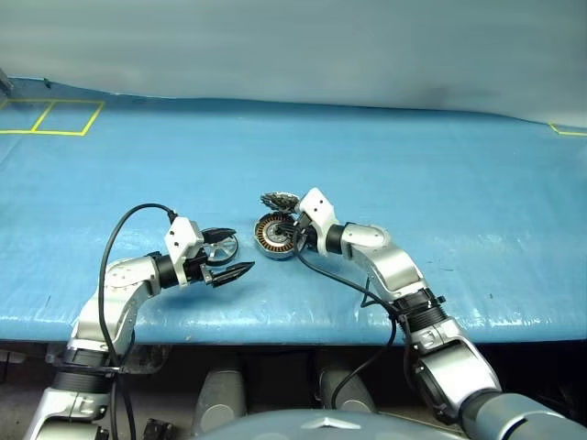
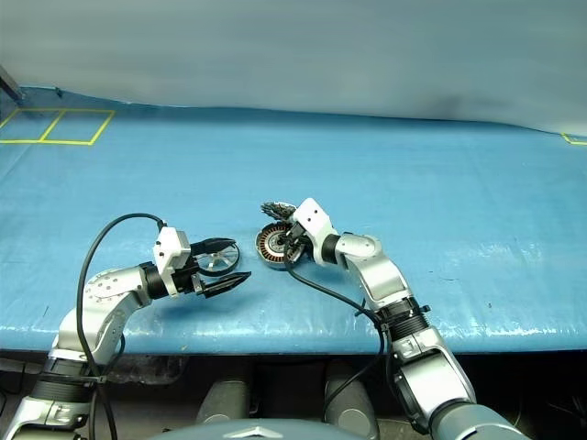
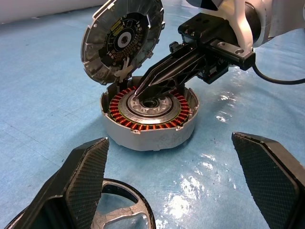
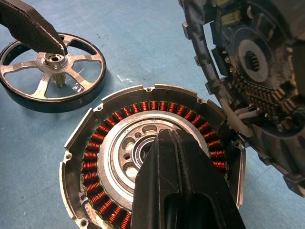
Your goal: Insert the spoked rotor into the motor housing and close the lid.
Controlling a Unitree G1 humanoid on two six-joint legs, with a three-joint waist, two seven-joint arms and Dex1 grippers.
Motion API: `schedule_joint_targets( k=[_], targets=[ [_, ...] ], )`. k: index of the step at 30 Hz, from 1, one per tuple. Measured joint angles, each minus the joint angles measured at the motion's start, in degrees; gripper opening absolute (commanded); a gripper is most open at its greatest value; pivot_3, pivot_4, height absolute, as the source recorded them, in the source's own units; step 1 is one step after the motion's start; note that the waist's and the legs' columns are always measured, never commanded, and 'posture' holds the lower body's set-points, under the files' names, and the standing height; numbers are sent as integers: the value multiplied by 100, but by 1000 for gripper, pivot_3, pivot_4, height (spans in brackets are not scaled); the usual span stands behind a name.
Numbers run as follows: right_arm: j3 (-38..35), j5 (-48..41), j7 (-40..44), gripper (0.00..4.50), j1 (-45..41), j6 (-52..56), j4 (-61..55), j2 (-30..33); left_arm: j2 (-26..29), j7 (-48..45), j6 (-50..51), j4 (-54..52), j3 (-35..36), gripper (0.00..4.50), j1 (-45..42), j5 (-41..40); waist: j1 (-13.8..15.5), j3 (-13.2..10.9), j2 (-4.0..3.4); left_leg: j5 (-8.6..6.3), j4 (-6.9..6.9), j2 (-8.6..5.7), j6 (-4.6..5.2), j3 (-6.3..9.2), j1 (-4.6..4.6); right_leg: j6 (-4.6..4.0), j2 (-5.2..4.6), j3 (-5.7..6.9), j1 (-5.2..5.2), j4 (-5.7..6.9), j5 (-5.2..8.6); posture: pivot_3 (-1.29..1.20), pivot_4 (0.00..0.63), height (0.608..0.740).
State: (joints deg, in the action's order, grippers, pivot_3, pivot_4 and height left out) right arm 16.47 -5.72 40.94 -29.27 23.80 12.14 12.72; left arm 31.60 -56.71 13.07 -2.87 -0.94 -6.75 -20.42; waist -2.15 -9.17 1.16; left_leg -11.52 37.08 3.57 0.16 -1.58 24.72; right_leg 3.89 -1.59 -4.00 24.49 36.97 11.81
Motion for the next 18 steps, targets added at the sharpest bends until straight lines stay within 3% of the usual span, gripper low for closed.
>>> schedule_joint_targets(
  k=[13,18],
  targets=[
    [40,-66,-30,22,276,69,-438,-70,0,62,44,0,61,4500,4,-70,-3,0,-1,0,-1,0,0,-1,3,0,0,0,3,0,0,0,150,740],
    [-121,-563,266,22,580,47,-1332,-26,20,129,164,21,314,4500,-190,-293,6,-1,0,0,-3,1,0,2,4,0,1,1,4,0,1,0,150,740]
  ],
)
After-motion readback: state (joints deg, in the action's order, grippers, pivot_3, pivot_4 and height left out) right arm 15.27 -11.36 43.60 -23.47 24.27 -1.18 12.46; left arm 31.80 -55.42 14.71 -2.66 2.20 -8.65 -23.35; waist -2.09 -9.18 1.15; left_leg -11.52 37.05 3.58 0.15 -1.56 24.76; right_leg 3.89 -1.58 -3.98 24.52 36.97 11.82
